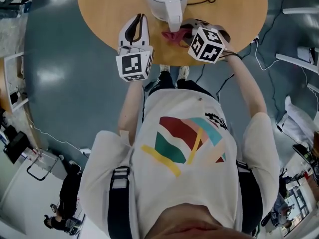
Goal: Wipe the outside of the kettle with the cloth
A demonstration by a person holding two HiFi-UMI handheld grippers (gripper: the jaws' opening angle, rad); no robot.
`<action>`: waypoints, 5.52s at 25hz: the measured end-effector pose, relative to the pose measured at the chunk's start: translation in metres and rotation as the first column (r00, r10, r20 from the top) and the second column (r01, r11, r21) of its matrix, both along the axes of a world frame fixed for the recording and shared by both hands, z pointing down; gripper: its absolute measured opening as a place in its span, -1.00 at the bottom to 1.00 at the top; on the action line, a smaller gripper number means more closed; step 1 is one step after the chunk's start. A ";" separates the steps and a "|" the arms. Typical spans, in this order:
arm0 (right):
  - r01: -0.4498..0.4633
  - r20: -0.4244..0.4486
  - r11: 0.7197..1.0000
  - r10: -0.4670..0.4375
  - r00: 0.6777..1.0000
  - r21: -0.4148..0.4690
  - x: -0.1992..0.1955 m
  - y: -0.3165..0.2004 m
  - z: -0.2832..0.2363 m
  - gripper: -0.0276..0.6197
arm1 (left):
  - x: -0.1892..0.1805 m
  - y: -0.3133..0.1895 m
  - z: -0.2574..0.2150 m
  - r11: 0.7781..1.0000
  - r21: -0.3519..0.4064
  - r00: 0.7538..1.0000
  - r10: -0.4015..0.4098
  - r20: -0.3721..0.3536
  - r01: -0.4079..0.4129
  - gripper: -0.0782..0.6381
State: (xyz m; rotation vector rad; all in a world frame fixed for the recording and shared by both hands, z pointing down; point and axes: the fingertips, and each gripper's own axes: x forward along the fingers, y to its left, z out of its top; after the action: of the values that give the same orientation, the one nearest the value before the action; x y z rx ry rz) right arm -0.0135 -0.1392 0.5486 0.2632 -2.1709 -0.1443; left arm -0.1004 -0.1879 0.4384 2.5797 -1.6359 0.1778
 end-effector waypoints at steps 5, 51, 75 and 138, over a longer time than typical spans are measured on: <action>-0.056 0.050 0.998 0.057 0.997 -0.028 -0.004 -0.013 0.009 -0.80 | -0.005 -0.001 0.008 1.000 -0.020 1.000 -0.007 0.009 0.007 -0.59; -0.043 0.410 0.996 0.072 0.909 -0.081 -0.024 -0.015 -0.127 -0.80 | 0.033 0.051 -0.063 0.955 0.194 0.966 0.244 -0.087 -0.224 -0.59; 0.248 -0.122 0.950 -0.227 0.966 0.190 -0.046 -0.020 -0.054 -0.80 | 0.025 0.042 -0.044 0.973 0.149 0.972 0.194 -0.134 -0.174 -0.66; -0.475 0.202 0.867 0.444 0.873 0.148 0.063 -0.018 -0.109 -0.80 | -0.055 -0.071 -0.045 0.988 0.147 0.993 -0.060 0.105 0.044 -0.05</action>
State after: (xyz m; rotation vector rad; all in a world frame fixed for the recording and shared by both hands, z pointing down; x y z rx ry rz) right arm 0.0496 -0.1567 0.4400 0.9276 -2.1885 -0.0614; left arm -0.1553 -0.2588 0.3935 2.6726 -1.8154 0.2074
